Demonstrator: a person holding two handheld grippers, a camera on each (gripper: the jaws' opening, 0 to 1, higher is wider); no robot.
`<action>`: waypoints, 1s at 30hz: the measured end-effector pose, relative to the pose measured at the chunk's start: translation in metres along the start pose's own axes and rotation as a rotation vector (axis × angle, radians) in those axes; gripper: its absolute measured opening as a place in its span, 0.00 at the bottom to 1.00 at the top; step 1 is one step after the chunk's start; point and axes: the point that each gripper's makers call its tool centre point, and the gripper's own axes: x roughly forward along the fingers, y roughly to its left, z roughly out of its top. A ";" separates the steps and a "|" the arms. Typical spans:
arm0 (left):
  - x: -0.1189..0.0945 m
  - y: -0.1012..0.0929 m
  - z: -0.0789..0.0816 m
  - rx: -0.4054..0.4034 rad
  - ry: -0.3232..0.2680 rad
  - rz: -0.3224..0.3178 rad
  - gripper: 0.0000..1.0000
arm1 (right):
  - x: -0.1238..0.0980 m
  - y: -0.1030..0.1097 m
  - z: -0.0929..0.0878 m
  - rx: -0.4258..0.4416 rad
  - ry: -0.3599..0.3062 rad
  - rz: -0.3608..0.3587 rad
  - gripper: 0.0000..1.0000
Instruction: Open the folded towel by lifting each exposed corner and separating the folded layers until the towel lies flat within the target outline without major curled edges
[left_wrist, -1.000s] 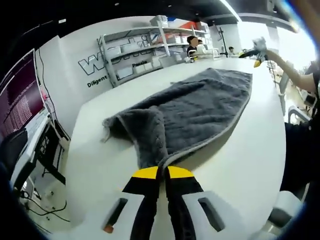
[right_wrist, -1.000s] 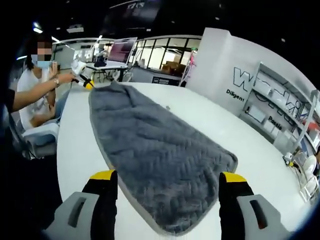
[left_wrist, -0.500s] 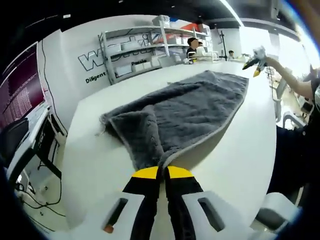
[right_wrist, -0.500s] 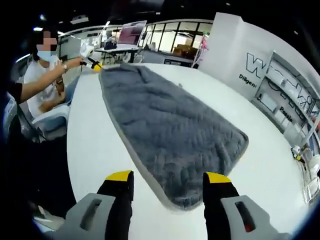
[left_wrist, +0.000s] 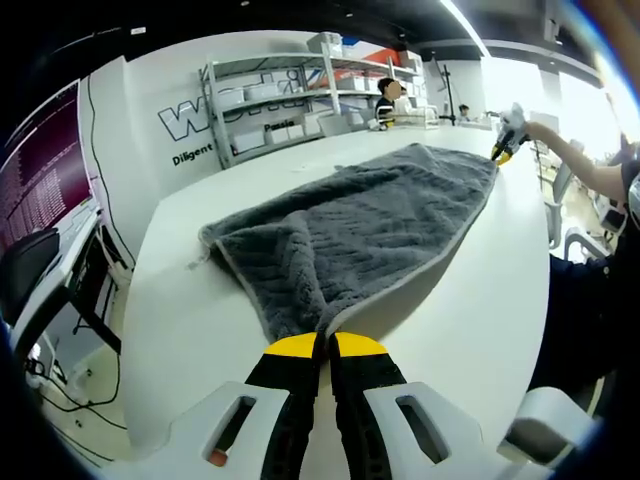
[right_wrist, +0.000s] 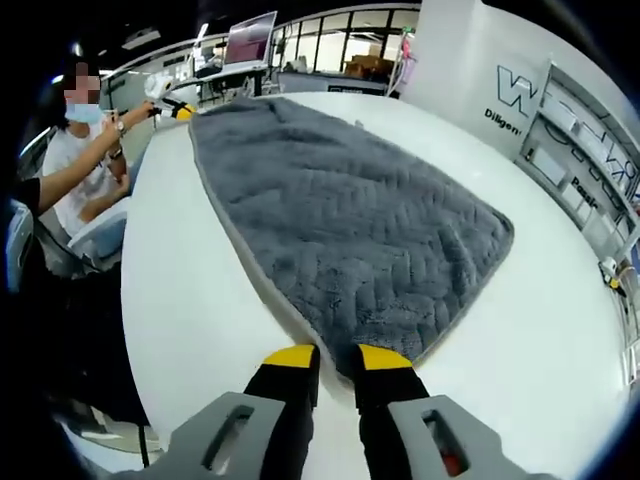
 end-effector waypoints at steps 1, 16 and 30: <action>0.000 0.000 0.000 -0.001 -0.001 0.000 0.04 | 0.000 0.000 0.000 0.010 -0.006 0.002 0.03; -0.021 -0.012 -0.012 0.040 0.084 -0.027 0.03 | -0.015 0.020 -0.012 -0.031 0.043 0.057 0.00; -0.030 -0.013 -0.031 0.095 0.184 -0.062 0.02 | -0.025 0.030 -0.024 -0.032 0.060 0.126 0.00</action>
